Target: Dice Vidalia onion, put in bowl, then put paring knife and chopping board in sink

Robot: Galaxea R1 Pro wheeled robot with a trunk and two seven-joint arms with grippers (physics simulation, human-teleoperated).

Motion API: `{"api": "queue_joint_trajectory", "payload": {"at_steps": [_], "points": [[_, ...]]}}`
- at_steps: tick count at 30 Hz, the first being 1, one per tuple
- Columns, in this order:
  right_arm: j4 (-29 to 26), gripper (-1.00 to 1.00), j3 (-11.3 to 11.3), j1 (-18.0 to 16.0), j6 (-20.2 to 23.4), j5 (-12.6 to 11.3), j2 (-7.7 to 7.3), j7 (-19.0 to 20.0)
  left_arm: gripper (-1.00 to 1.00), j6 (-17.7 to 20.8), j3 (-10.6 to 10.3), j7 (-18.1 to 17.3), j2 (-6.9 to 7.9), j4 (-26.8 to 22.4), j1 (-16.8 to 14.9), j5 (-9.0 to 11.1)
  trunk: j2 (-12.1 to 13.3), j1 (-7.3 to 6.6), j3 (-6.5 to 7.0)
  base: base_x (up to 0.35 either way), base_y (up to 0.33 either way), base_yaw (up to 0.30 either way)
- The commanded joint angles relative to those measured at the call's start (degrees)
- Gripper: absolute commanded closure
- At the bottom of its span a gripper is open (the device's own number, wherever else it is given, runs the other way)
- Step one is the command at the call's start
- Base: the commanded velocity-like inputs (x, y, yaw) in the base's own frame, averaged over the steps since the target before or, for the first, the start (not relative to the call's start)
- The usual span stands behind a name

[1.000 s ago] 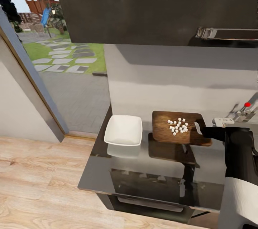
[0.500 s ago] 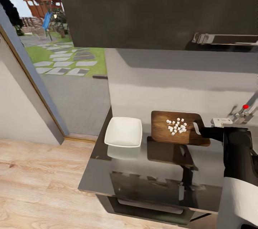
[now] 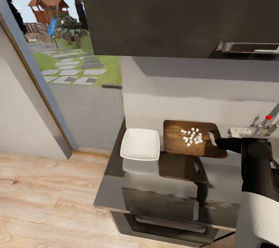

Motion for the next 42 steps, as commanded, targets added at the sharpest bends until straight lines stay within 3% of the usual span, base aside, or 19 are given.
{"api": "queue_joint_trajectory", "payload": {"at_steps": [1,19,35,40,42], "points": [[-0.06,1.0,-0.03,-0.07,0.19,0.47,0.01,0.62,-1.0,-0.08,0.44,-0.32,-0.05,-0.08,-0.01,-0.37,-0.11,0.04,-0.01,-0.002,0.291,0.0],[-0.05,1.0,-0.03,-0.06,0.19,0.47,0.01,0.61,-1.0,-0.08,0.44,-0.32,-0.05,-0.08,-0.01,-0.37,-0.11,0.04,1.61,0.006,0.3,0.0],[-0.03,1.0,-0.1,-0.07,0.19,0.56,-0.07,0.59,-1.0,-0.08,0.44,-0.32,-0.05,-0.08,-0.01,-0.37,-0.11,0.04,2.82,0.207,0.173,0.0],[0.01,1.0,-0.19,-0.03,0.19,1.27,-0.46,0.43,-1.0,-0.08,0.44,-0.32,-0.19,-0.08,-0.01,-0.37,-0.11,0.04,2.83,0.008,0.004,0.0],[0.02,1.0,-0.14,0.01,0.19,2.75,-0.44,0.47,-1.0,-0.08,0.44,-0.32,-0.18,-0.08,-0.01,-0.37,-0.11,0.04,2.83,0.001,0.0,0.0]]}}
